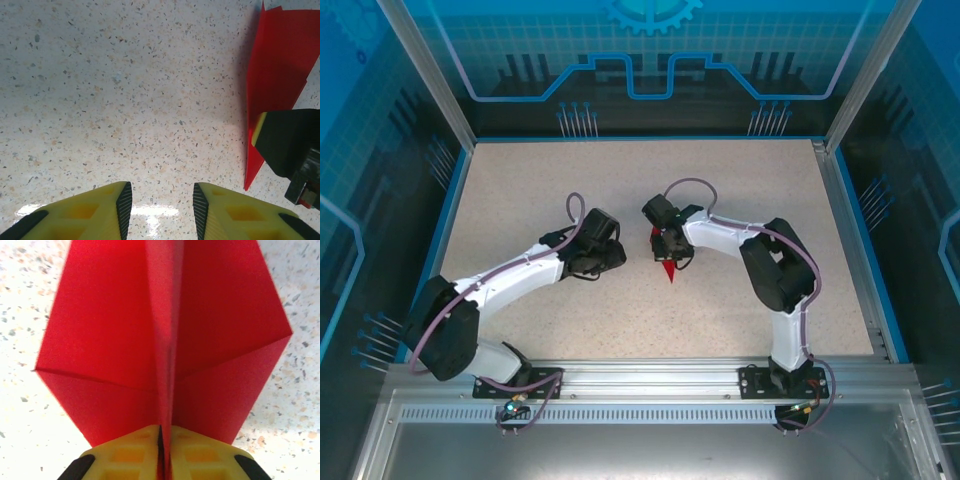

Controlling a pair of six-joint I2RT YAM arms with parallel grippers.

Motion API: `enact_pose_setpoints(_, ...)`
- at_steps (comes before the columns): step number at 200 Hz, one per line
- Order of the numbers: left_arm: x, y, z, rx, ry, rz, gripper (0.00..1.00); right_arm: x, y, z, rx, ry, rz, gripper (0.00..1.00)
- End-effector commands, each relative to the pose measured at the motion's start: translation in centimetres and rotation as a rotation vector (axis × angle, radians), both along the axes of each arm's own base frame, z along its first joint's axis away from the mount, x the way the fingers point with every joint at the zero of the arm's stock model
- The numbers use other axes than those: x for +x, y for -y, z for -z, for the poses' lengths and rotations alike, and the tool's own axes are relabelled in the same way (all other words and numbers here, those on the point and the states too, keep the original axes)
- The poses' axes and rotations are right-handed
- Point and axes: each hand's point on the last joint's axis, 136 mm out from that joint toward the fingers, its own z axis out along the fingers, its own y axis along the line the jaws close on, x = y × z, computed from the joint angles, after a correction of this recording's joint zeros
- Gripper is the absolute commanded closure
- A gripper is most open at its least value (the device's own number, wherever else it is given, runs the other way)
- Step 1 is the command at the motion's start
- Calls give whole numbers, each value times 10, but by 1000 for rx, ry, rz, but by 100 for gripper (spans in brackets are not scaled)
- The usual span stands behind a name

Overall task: Fold a paper plane with a square sheet of paper (pick it up from the middle)
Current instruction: Turn over a paper plane at the center of the table.

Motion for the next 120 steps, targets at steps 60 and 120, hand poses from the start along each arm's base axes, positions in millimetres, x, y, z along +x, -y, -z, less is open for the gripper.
enact_pose_setpoints(60,-2,-6,4,11,-13,-16,60,-21,14,44,-49,-88,46,79)
enact_pose_setpoints(120,-1,-9,3,21,-3,-25,59,-34,16,52,-32,-118,63,76)
